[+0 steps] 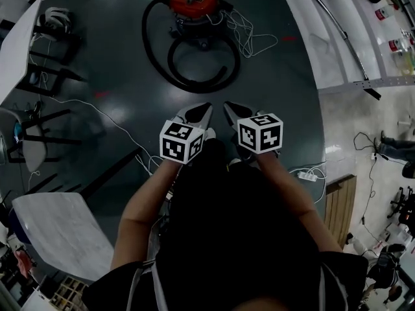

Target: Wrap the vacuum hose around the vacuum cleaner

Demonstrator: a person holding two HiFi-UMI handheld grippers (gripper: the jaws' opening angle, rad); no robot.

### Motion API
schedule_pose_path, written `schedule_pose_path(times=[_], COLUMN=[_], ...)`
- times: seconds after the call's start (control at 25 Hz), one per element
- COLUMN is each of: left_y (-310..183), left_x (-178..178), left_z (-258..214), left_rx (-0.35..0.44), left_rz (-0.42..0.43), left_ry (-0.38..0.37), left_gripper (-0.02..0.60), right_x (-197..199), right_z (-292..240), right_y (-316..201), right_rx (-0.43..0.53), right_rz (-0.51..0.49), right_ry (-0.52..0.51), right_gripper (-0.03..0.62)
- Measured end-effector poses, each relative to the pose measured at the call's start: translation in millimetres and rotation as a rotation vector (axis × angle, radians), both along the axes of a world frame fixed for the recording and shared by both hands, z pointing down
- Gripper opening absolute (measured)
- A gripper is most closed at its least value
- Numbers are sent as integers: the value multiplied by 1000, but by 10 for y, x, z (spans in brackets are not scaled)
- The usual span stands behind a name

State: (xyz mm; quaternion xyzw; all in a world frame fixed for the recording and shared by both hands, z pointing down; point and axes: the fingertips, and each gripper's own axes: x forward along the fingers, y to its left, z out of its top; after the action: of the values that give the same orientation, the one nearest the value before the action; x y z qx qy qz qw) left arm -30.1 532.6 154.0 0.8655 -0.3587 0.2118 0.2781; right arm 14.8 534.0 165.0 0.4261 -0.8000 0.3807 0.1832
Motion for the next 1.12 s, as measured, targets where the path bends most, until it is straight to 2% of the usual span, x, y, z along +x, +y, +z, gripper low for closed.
schedule_pose_path(times=[0.2, 0.48, 0.72, 0.88, 1.12], left_y=[-187, -403, -558, -710, -1128], left_x=[-159, -327, -269, -217, -135], left_z=[89, 363, 523, 645, 973], left_rx=[-20, -50, -89, -95, -120], left_rz=[21, 23, 23, 26, -23], left_ry=[7, -28, 6, -9, -30], left_gripper=[11, 11, 11, 11, 11], right_x=[-146, -168, -133, -126, -35], right_z=[114, 310, 489, 606, 930], right_y=[-185, -311, -533, -736, -1137], right_rx=[-32, -78, -99, -112, -134], right_rz=[32, 42, 23, 14, -13], right_ry=[6, 30, 52, 34, 43], right_gripper=[-5, -5, -5, -5, -5])
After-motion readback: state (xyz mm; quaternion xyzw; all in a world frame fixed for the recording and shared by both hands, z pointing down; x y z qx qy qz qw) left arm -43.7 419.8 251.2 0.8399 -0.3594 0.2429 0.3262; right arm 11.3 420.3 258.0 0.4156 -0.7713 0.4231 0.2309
